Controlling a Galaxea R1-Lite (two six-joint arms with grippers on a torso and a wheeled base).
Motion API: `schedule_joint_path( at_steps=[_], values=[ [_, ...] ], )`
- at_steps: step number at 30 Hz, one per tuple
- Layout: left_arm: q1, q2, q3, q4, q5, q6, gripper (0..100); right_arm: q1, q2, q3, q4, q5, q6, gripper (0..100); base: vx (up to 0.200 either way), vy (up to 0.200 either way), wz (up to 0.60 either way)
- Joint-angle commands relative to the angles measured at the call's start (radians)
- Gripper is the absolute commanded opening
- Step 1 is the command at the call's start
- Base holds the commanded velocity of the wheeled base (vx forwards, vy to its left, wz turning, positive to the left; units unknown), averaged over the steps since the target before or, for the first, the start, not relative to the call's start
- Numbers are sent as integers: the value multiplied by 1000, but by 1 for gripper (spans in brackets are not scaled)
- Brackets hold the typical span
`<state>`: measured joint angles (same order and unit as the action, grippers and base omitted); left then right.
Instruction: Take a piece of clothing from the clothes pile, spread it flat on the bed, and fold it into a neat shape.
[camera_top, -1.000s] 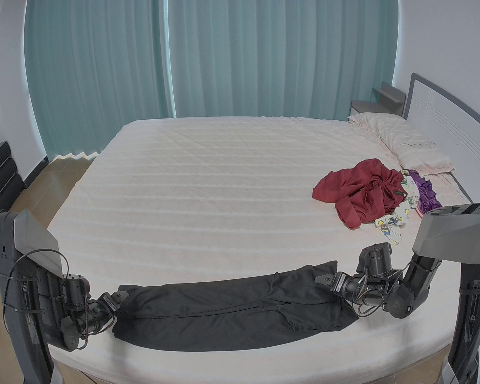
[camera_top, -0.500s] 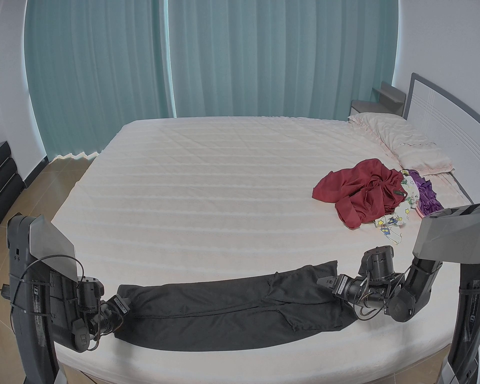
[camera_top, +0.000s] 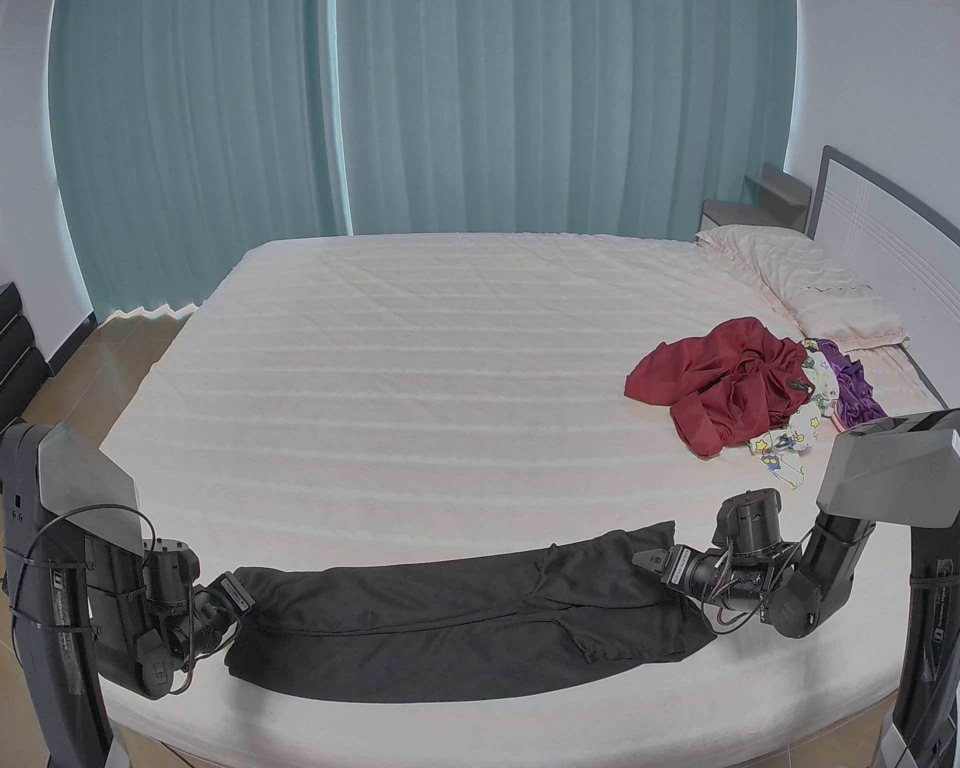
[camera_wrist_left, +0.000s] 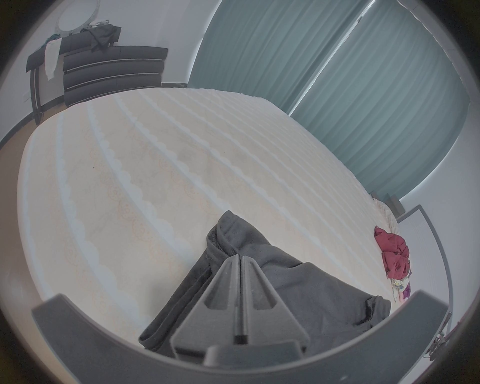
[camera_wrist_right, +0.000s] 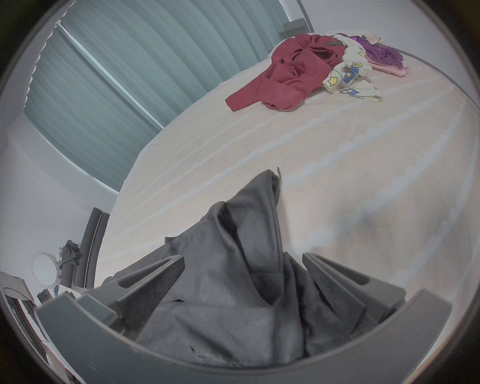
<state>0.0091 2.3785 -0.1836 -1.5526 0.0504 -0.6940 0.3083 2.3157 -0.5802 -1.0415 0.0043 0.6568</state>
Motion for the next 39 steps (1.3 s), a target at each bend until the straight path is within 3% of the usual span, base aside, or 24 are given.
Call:
schedule_joint_path(
  at_steps=[1, 8, 9, 26, 39],
  values=[
    [2, -24, -11, -12, 0, -9, 0, 3, 42, -41, 1, 0, -6, 100, 0, 0, 0],
    [2, -27, -20, -12, 5, -24, 0, 2, 96, -109, 17, 2, -20, 100, 0, 0, 0],
    [2, -27, -20, -12, 5, -24, 0, 2, 96, -109, 17, 2, -20, 0, 0, 0, 0],
    [22, -62, -23, -12, 6, -24, 0, -6, 68, -139, 1, 0, -26, 0, 0, 0, 0],
    [100, -94, -185, -4, 6, -19, 0, -32, 67, -302, -3, 2, -29, 0, 0, 0, 0]
  ],
)
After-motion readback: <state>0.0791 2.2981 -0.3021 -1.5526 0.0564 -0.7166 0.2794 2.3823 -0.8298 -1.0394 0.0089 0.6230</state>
